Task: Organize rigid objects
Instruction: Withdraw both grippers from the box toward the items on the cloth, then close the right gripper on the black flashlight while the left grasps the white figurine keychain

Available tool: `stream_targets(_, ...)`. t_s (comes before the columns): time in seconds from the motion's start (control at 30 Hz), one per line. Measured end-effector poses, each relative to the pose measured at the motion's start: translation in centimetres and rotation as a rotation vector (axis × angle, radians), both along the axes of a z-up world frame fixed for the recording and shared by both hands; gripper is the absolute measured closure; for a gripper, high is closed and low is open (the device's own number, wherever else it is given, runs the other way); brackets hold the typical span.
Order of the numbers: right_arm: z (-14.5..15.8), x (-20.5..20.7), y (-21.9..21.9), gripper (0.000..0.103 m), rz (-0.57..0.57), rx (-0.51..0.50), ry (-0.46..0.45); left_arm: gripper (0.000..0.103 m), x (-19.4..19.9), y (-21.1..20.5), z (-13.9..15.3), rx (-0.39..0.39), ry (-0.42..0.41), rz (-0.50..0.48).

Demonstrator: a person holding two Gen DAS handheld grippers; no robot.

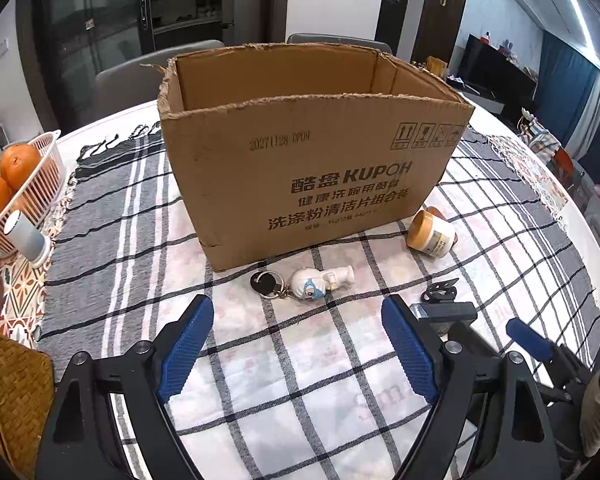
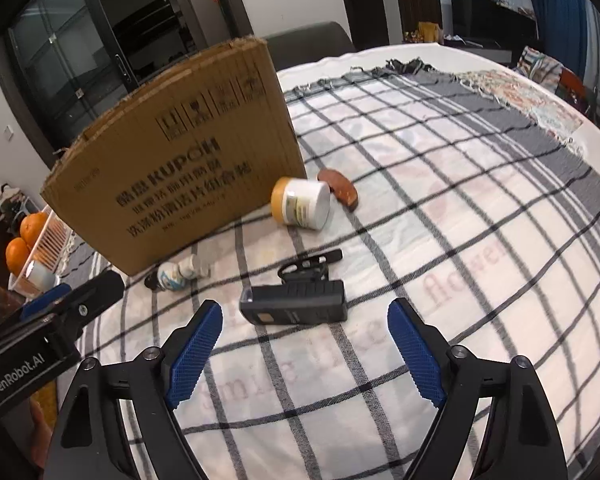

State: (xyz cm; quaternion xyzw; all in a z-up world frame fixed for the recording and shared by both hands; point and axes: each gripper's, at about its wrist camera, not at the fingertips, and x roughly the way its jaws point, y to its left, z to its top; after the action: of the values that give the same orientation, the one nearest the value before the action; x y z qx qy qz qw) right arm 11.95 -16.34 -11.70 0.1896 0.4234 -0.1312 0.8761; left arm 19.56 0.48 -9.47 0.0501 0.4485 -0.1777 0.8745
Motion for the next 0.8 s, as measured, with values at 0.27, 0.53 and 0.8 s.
stream_targets(0.27,-2.0,0.7,0.2,0.016,-0.002,0.0,0.047,0.016,1.7,-0.7,-1.8,-0.05,0.058,0.002)
stream_targets(0.53,-3.1,1.8,0.6,0.016,0.01,-0.016,0.07,0.016,3.3,-1.4,-3.8,-0.05,0.101,0.026)
stream_targets(0.8,-3.6,2.6,1.1,0.016,0.025,-0.026,0.081,0.016,4.6,-2.1,-5.1,-0.044,0.129,0.054)
